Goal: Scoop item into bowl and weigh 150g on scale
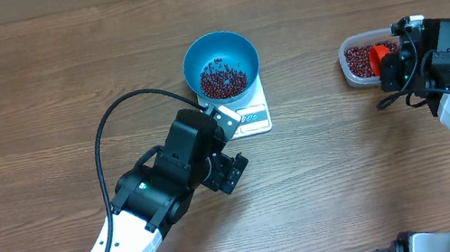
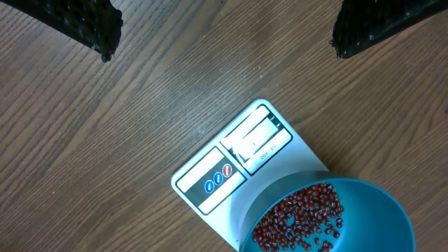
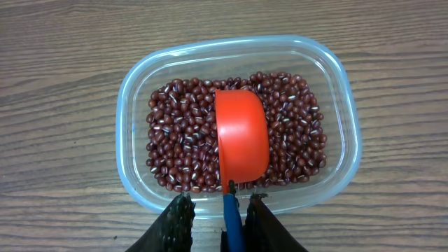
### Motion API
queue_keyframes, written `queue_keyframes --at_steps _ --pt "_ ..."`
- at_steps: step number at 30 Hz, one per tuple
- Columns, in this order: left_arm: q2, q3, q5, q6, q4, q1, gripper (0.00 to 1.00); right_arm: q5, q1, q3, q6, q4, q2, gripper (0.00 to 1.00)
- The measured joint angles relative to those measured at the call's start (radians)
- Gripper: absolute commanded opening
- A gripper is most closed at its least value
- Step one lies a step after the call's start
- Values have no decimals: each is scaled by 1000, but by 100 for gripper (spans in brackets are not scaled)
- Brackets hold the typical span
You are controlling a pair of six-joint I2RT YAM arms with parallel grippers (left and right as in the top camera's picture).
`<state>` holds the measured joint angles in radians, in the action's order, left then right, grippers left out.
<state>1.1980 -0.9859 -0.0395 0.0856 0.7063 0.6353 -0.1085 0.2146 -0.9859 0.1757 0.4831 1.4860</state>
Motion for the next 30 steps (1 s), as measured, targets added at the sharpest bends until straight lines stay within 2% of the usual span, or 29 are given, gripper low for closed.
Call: queue_keyframes --at_steps 12,16,17,20,22,30 --pt "0 0 0 0 0 0 99 0 0 0 0 -39 0 26" --pt "0 0 0 0 0 0 99 0 0 0 0 -47 0 10" --pt "0 0 0 0 0 0 99 0 0 0 -2 -48 1 9" --pt "0 0 0 0 0 0 99 0 0 0 -2 -50 10 8" --pt "0 0 0 0 0 0 99 -4 0 0 -3 -53 19 4" --pt "0 0 0 0 0 0 99 -15 0 0 -3 -73 55 4"
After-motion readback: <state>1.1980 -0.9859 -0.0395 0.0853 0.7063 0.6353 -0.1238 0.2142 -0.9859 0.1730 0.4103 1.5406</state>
